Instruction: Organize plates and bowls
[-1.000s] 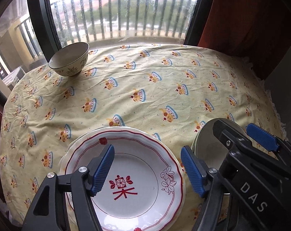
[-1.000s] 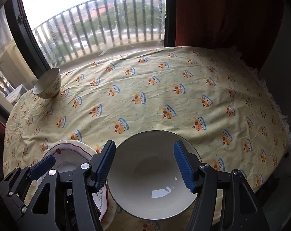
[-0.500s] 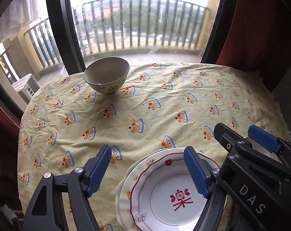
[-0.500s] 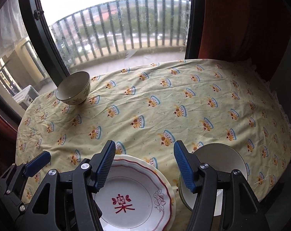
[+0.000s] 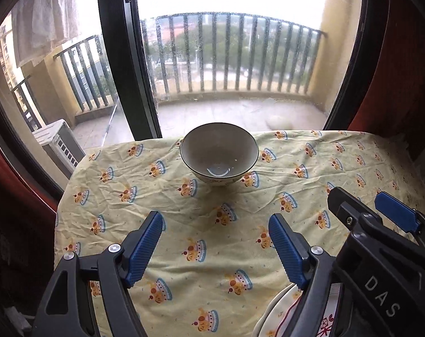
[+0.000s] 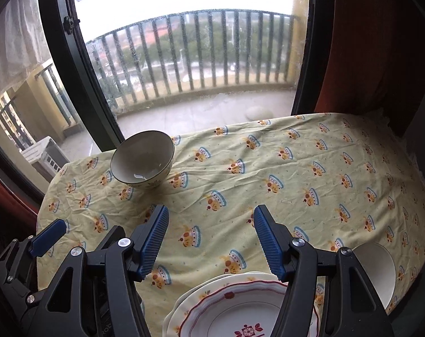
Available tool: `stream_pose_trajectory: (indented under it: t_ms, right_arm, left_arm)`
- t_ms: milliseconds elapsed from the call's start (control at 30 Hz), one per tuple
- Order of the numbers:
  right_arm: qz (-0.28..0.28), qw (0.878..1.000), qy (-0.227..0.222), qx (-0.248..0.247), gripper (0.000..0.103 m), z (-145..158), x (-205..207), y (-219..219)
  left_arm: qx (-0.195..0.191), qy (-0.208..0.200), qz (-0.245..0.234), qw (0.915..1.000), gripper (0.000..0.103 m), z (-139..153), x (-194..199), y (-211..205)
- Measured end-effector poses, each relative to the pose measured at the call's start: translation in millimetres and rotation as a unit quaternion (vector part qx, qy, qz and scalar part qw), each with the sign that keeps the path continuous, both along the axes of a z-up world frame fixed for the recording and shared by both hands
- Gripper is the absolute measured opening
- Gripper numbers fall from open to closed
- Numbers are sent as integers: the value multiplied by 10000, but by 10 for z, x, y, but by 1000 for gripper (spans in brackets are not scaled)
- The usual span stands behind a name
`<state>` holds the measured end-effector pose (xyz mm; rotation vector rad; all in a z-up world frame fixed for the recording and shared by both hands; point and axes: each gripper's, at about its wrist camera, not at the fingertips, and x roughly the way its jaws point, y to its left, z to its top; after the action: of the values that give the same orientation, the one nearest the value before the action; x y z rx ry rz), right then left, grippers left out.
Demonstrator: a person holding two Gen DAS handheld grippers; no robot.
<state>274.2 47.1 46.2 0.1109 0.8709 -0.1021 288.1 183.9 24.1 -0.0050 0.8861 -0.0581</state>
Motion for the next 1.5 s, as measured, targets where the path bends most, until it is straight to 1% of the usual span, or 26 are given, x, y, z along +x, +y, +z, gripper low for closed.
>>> stream_pose_trajectory:
  t_ms: [167, 300, 400, 500, 633, 767, 933, 967, 1000, 1067, 1100, 1133, 1200, 1233, 1300, 1367, 1500]
  right_arm:
    - [106, 9998, -155, 97, 67, 40, 343, 117]
    - [213, 9993, -283, 72, 67, 9, 669, 176]
    - [241, 9990, -340, 128, 67, -57, 927, 185]
    - [288, 9989, -350, 120, 67, -172, 1179, 211]
    - [378, 9990, -181, 142, 67, -404, 1495, 252]
    - [400, 9990, -83, 196, 66, -620, 1687, 277]
    - [355, 9991, 41, 224, 59, -826, 1859, 322]
    - [328, 9991, 63, 247, 56, -857, 1882, 324]
    - [320, 9991, 88, 278, 51, -888, 1911, 327]
    - [340, 9989, 147, 280, 46, -936, 1955, 351]
    - [353, 9989, 163, 250, 41, -955, 1972, 364]
    - [373, 9989, 177, 222, 38, -970, 1985, 379]
    - [453, 9985, 213, 203, 26, -993, 2002, 419]
    - [518, 9982, 222, 223, 24, -1016, 2021, 429]
    - [544, 9980, 188, 257, 24, -1025, 2030, 442]
    - [565, 9979, 188, 263, 23, -1035, 2035, 450]
    - [568, 9978, 250, 247, 23, -1036, 2024, 454]
  left_arm:
    - [-23, -122, 271, 9996, 80, 0, 347, 127]
    - [132, -271, 482, 9984, 80, -10, 637, 164]
    - [215, -325, 561, 9977, 80, -76, 865, 183]
    - [342, -338, 740, 9961, 79, -209, 1098, 208]
    - [230, -132, 860, 9959, 77, -459, 1337, 271]
    - [301, -76, 854, 9959, 75, -628, 1486, 305]
    - [320, 74, 863, 9957, 66, -794, 1655, 327]
    - [326, 92, 877, 9956, 63, -813, 1677, 330]
    - [342, 103, 879, 9955, 60, -826, 1692, 335]
    - [345, 148, 824, 9959, 55, -857, 1734, 318]
    - [313, 187, 752, 9965, 51, -872, 1756, 310]
    - [289, 210, 671, 9971, 48, -883, 1777, 284]
    - [303, 185, 620, 9974, 40, -880, 1774, 254]
    - [250, 203, 631, 9975, 39, -878, 1775, 260]
    - [169, 234, 619, 9977, 30, -885, 1775, 253]
    - [99, 249, 581, 9980, 25, -875, 1779, 242]
    - [107, 284, 556, 9980, 24, -867, 1775, 245]
